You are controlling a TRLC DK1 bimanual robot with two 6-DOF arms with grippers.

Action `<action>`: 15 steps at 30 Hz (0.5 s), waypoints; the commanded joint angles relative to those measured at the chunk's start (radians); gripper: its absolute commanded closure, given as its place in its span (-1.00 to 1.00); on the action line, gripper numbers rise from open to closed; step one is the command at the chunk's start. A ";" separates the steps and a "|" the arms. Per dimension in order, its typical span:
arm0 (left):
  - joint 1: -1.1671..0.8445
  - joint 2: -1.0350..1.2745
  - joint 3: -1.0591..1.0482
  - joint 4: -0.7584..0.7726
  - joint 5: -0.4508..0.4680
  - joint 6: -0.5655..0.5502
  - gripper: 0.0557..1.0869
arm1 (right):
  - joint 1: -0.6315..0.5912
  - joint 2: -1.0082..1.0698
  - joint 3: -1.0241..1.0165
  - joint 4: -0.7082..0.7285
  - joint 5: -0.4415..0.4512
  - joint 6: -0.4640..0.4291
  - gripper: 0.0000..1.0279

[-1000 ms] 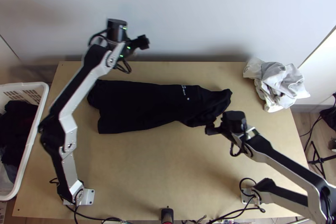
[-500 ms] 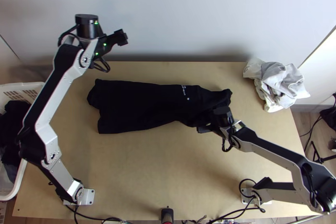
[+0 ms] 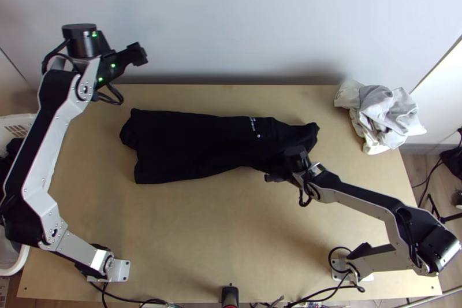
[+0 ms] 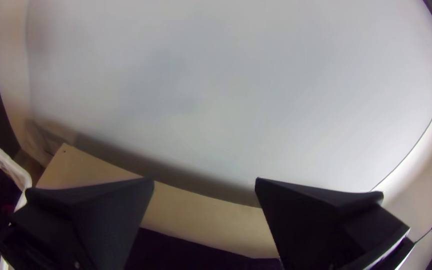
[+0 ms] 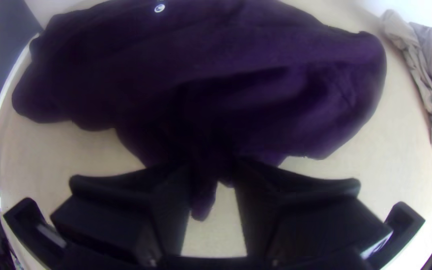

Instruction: Fold the t-shirt

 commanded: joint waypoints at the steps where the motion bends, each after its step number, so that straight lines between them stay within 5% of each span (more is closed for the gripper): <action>1: 0.062 -0.054 -0.063 0.007 0.035 0.017 -0.90 | 0.013 -0.004 0.004 0.016 0.056 -0.057 0.79; 9: 0.070 -0.094 -0.132 0.013 0.043 0.017 -0.90 | -0.010 -0.191 0.059 -0.001 0.063 -0.181 0.88; 15: 0.065 -0.160 -0.276 0.056 0.044 0.019 -0.90 | -0.048 -0.277 0.318 -0.167 0.062 -0.246 0.93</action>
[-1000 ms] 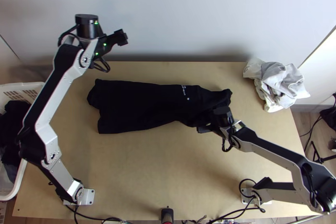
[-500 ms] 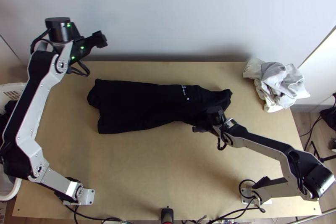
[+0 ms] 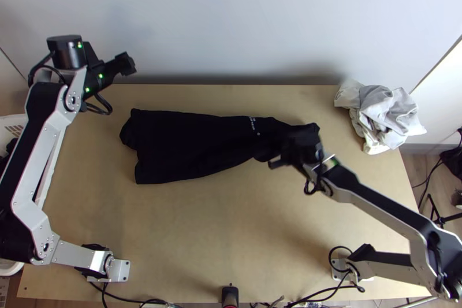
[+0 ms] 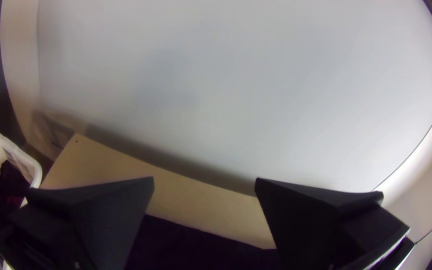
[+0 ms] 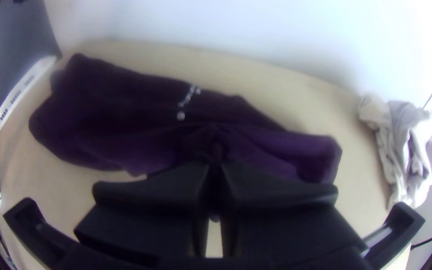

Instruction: Fold the t-shirt

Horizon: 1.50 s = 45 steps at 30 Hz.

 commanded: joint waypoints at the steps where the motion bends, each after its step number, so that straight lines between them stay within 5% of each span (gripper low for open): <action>1: 0.003 -0.074 -0.150 0.046 0.006 0.003 -0.90 | -0.037 -0.095 0.248 -0.141 0.003 -0.069 0.93; 8: 0.018 -0.131 -0.247 0.067 0.013 0.015 -0.90 | -0.033 -0.091 0.491 -0.216 0.003 -0.118 0.94; 12: 0.010 -0.202 -0.374 0.069 0.091 0.040 -0.90 | -0.020 -0.069 0.612 -0.248 0.005 -0.119 0.94; 26: -0.074 -0.375 -0.721 -0.054 0.226 0.356 -0.90 | 0.013 -0.011 0.719 -0.249 0.015 -0.133 0.94; 31: -0.126 -0.461 -0.839 -0.006 0.226 0.373 -0.90 | 0.013 0.012 0.744 -0.249 0.020 -0.129 0.94; 45: -0.338 -0.680 -1.167 0.279 0.222 0.702 -0.90 | 0.004 0.020 0.765 -0.303 0.021 -0.078 0.94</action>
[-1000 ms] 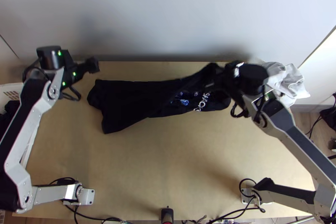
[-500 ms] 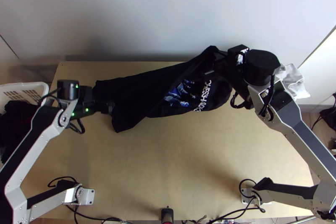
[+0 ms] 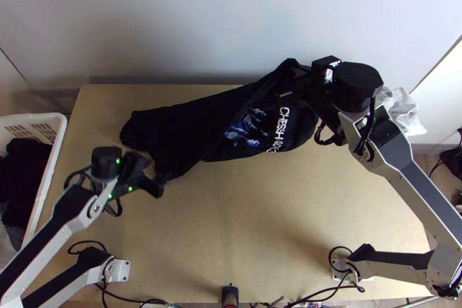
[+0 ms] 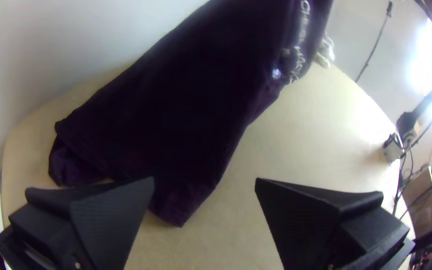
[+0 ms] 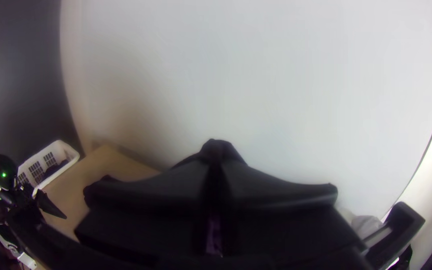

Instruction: Fold the t-shirt

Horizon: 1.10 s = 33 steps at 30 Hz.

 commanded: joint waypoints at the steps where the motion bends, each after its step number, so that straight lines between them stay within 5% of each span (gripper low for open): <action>1: -0.099 -0.081 -0.151 0.101 -0.005 0.156 -0.90 | -0.005 0.004 0.013 -0.034 -0.001 0.023 0.94; 19: -0.094 -0.014 -0.323 0.361 -0.129 0.464 -0.90 | -0.008 0.002 0.060 -0.086 -0.001 0.070 0.94; 33: -0.103 0.164 -0.331 0.536 -0.172 0.357 -0.90 | -0.008 -0.007 0.086 -0.117 -0.018 0.096 0.94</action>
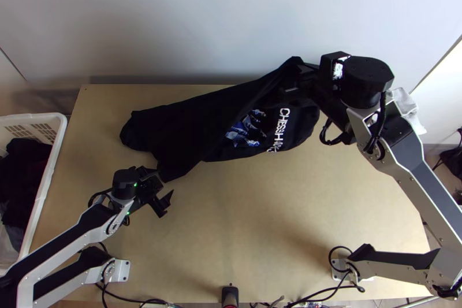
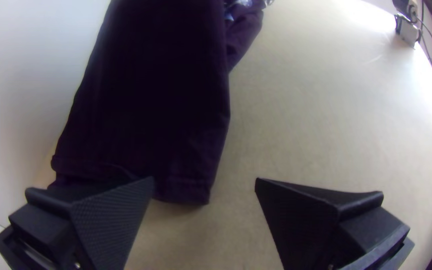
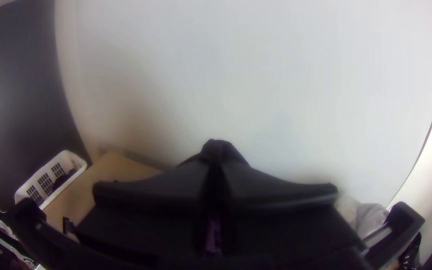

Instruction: Fold the t-shirt

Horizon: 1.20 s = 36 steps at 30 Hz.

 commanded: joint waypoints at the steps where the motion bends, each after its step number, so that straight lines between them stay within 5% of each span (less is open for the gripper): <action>1: -0.009 0.090 -0.002 0.121 -0.009 -0.062 -0.90 | 0.000 -0.006 0.009 -0.016 -0.007 0.013 0.94; 8: -0.021 0.171 0.021 0.213 -0.054 -0.117 -0.73 | 0.001 -0.009 0.009 -0.019 -0.012 0.016 0.94; 14: -0.021 0.208 0.023 0.194 -0.057 -0.106 0.00 | 0.000 -0.022 0.010 -0.023 -0.012 0.014 0.94; 23: -0.071 0.165 -0.005 0.134 -0.055 -0.108 0.01 | -0.002 -0.032 0.007 -0.028 -0.010 0.010 0.94; 25: -0.078 0.168 0.001 0.126 -0.057 -0.105 0.26 | -0.002 -0.032 0.007 -0.026 -0.010 0.010 0.94; 28: -0.071 0.176 0.009 0.129 -0.057 -0.105 0.06 | -0.002 -0.032 0.009 -0.026 -0.010 0.010 0.94; 30: -0.059 0.183 0.018 0.132 -0.060 -0.114 -0.58 | -0.002 -0.035 0.007 -0.026 -0.012 0.010 0.94; 31: -0.059 0.194 0.023 0.131 -0.080 -0.115 -0.74 | -0.002 -0.035 0.007 -0.028 -0.010 0.010 0.94; 33: -0.061 0.215 0.027 0.138 -0.100 -0.115 -0.72 | -0.002 -0.036 0.007 -0.026 -0.010 0.008 0.94; 34: -0.059 0.223 0.027 0.144 -0.105 -0.114 -0.60 | -0.002 -0.038 0.009 -0.026 -0.010 0.010 0.94; 35: -0.059 0.228 0.027 0.149 -0.105 -0.106 -0.17 | -0.002 -0.038 0.009 -0.026 -0.012 0.010 0.94; 36: -0.059 0.232 0.029 0.167 -0.105 -0.097 0.58 | -0.002 -0.039 0.009 -0.026 -0.010 0.008 0.94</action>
